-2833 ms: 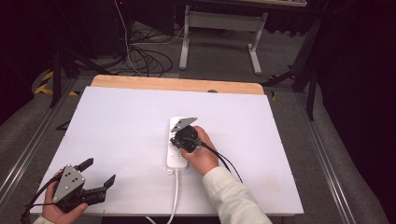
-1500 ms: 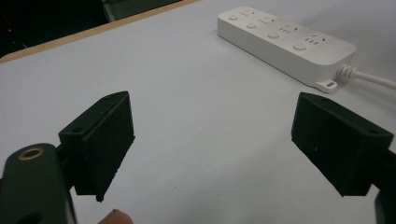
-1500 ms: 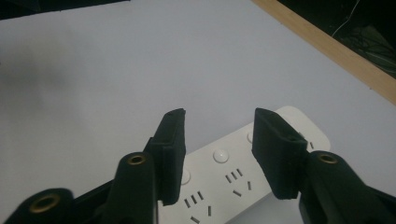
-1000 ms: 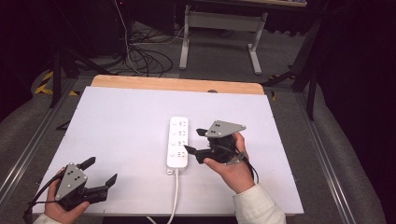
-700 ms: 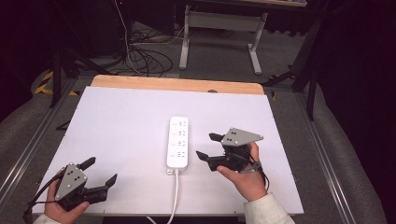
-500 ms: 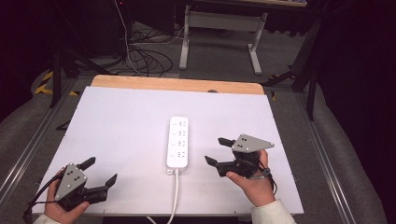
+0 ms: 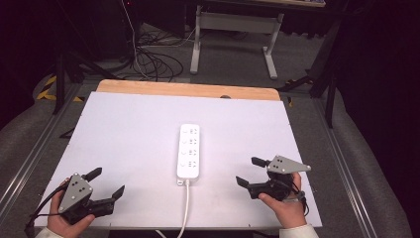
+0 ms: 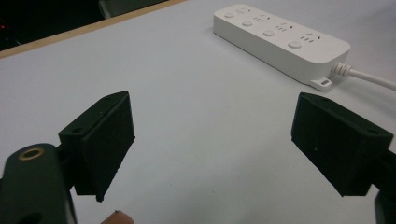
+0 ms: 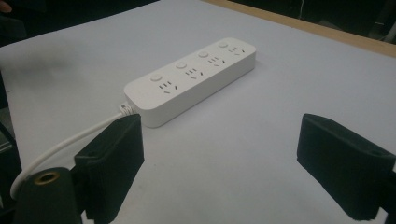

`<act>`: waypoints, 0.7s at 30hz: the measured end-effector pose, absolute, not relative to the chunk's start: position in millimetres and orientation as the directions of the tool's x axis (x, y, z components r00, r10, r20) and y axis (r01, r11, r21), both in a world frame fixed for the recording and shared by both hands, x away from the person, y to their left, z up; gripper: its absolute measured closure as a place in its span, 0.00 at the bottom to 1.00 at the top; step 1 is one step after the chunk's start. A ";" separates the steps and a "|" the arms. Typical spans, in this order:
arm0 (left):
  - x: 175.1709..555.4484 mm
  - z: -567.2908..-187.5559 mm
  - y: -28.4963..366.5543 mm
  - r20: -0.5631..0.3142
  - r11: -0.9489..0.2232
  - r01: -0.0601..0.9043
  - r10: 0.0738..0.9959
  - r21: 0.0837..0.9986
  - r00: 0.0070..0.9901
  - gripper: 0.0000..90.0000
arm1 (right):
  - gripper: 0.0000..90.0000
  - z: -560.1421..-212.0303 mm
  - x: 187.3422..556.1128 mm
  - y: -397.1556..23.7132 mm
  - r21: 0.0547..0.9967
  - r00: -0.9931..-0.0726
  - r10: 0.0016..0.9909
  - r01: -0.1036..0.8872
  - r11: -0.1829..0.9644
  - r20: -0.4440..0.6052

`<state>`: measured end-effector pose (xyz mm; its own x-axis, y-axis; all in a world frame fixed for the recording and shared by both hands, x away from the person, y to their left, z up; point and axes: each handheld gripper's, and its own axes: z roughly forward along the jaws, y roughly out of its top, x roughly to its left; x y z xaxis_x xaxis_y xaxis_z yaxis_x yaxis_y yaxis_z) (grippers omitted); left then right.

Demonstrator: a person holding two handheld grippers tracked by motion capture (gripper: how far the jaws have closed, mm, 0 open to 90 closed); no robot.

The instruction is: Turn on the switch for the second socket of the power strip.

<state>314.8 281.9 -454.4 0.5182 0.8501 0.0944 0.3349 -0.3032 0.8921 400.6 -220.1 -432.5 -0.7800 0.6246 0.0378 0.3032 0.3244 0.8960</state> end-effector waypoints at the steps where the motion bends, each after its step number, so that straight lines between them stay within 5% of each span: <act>1: 314.6 -454.3 281.8 0.092 -0.303 0.335 0.848 0.892 0.522 0.15 | 0.17 -435.0 400.1 -222.6 0.894 -0.780 0.625 0.302 0.331 0.032; 13: 314.2 -453.1 283.2 0.124 -0.349 0.319 0.822 0.881 0.555 0.15 | 0.14 -470.8 392.6 -241.2 0.871 -0.766 0.639 0.363 0.330 0.077; 21: 317.0 -455.1 289.0 0.029 -0.290 0.366 0.816 0.884 0.577 0.15 | 0.14 -482.8 392.2 -242.8 0.852 -0.758 0.649 0.380 0.361 0.064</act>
